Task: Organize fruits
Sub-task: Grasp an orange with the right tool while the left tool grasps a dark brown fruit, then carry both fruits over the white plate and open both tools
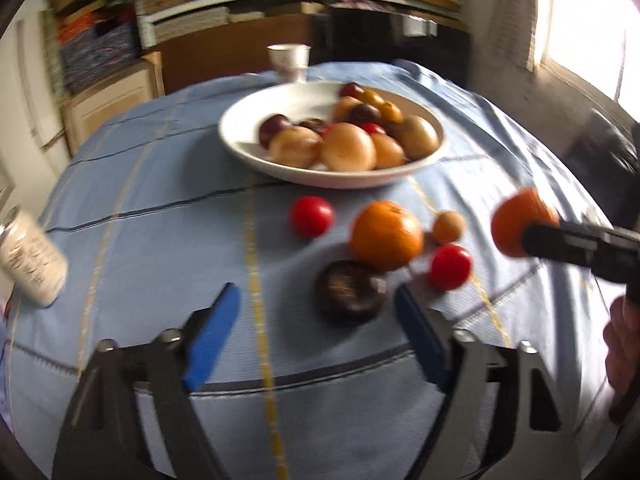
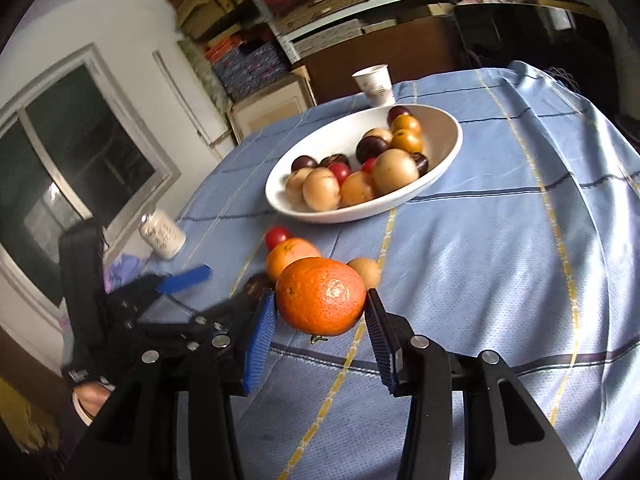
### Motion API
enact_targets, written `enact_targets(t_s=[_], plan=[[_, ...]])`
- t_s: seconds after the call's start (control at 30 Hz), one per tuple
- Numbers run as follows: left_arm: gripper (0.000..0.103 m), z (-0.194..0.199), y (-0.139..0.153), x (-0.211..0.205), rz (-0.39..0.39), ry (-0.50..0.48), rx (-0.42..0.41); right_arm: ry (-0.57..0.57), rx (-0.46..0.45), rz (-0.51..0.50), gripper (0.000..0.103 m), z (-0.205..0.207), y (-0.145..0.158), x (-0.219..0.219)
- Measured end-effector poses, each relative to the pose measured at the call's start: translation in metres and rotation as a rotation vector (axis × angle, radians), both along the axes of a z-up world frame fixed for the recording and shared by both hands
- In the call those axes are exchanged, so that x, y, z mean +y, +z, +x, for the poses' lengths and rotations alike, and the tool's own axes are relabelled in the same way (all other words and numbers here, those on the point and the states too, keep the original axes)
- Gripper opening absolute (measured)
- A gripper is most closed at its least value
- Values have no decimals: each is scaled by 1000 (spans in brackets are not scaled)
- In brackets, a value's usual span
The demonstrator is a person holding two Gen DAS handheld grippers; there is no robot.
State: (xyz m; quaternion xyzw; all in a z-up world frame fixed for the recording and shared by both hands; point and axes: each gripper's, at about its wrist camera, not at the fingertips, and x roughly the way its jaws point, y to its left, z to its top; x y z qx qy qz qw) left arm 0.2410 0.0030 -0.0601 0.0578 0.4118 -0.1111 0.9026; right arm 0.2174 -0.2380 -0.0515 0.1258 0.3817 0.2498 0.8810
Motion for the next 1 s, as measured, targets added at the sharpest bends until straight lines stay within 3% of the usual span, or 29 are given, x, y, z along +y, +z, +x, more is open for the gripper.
enact_targets(t_s=[0.07,0.53,0.6,0.73,0.83,1.0], plan=[[53,5,-5,-4,-14,-29,31,-8,-6,-3,46,0,1,-2],[51,16,-20,-16,16,-71,69,10,-12,-18,46,-3,0,4],[45,17,-20,-15,14,-67,71,12,-13,-22,46,-3,-1,5],[43,17,-19,-13,4,-62,69,7,-12,-24,46,-3,-1,5],[43,13,-13,-8,-15,-46,46,2,-8,-27,46,-2,-4,4],[43,12,13,7,-117,-45,0,-11,-26,-52,46,10,-2,2]])
